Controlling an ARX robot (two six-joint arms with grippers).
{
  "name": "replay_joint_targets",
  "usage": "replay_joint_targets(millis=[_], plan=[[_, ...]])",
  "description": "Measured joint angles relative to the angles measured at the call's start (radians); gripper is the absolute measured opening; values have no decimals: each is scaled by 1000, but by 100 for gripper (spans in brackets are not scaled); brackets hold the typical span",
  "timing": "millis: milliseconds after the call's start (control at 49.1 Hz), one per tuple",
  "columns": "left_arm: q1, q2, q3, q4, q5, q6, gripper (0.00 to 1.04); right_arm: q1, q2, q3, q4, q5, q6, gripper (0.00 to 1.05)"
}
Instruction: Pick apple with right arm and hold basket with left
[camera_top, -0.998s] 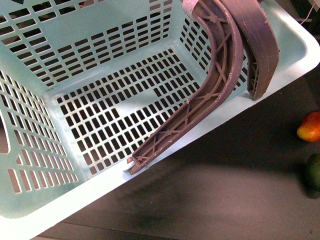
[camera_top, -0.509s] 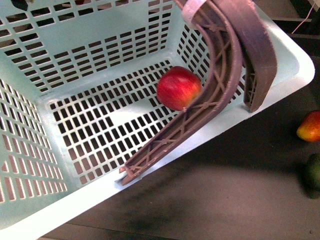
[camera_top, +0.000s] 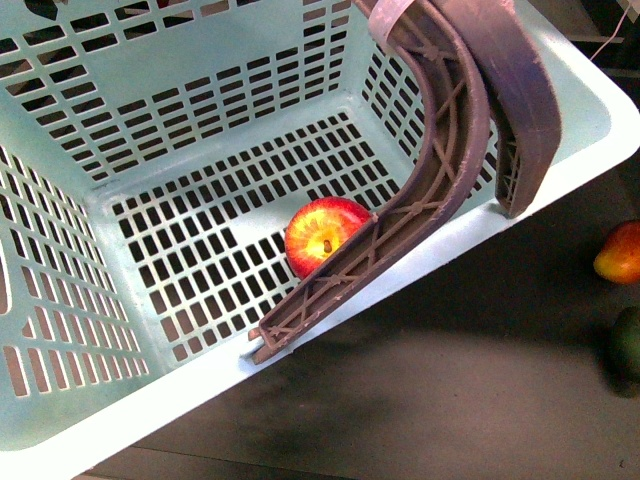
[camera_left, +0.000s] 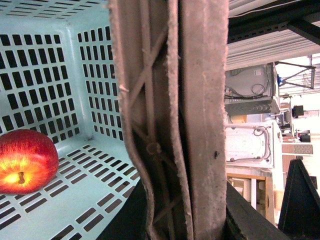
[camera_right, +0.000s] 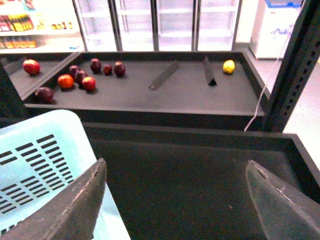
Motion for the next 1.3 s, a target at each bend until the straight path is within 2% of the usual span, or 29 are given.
replay_joint_targets(millis=[122, 346, 468, 652, 733, 835, 1303], plan=[[3, 0, 0, 0, -7, 1, 19, -40, -64, -118, 63, -35, -15, 56], [3, 0, 0, 0, -6, 4, 19, -92, -163, -242, 80, -84, -26, 24], [3, 0, 0, 0, 0, 2, 19, -122, -233, -307, 79, -114, -29, 2], [3, 0, 0, 0, -6, 5, 19, -159, -332, -379, 51, -153, -31, 2], [3, 0, 0, 0, -6, 4, 19, -212, -371, -399, 31, -222, -31, 2], [3, 0, 0, 0, -4, 3, 19, -239, -414, -420, 9, -224, -31, 2], [3, 0, 0, 0, -4, 4, 19, -240, -600, -479, -116, -230, -31, 2]])
